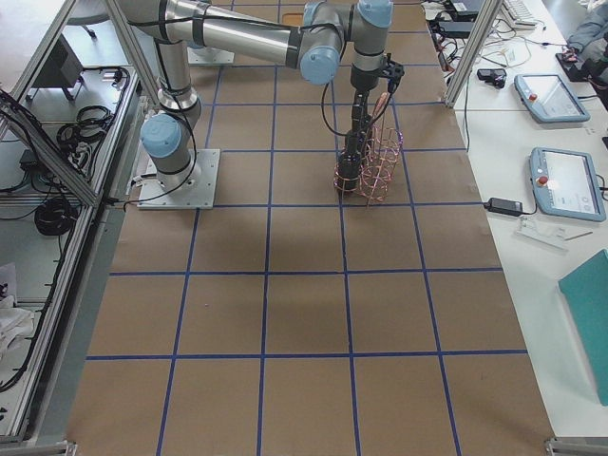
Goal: Take wine from basket and place on tray
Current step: 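Lower the right gripper onto the middle wine bottle's neck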
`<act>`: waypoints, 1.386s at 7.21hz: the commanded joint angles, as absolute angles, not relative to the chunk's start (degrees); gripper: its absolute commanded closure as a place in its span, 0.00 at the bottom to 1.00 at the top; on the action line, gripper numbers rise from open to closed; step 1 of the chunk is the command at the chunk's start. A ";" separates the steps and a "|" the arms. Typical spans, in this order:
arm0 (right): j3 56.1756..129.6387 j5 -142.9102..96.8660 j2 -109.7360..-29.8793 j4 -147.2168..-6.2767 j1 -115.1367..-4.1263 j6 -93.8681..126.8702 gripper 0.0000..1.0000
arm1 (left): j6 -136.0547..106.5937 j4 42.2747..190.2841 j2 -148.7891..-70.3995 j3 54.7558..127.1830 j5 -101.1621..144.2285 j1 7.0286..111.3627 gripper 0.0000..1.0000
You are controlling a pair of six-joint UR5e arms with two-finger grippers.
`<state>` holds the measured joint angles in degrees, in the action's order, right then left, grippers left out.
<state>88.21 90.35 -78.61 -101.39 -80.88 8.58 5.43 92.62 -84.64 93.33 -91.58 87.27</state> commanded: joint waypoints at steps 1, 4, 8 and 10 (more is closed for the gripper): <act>88.59 90.61 -78.31 -101.51 -80.95 8.53 0.34 | 5.45 92.55 -84.64 93.34 -91.58 87.28 0.00; 89.03 90.62 -78.14 -101.95 -80.95 8.44 0.34 | 5.45 92.55 -84.64 93.34 -91.58 87.28 0.00; 89.03 90.62 -77.61 -102.39 -80.95 8.70 0.34 | 5.45 92.46 -84.64 93.34 -91.50 87.28 0.00; 89.12 90.35 -77.43 -102.39 -81.03 8.79 0.35 | 5.45 92.46 -84.64 93.34 -91.50 87.27 0.00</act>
<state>89.06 90.48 -77.52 -102.40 -80.97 8.75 5.45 92.47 -84.64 93.34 -91.54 87.25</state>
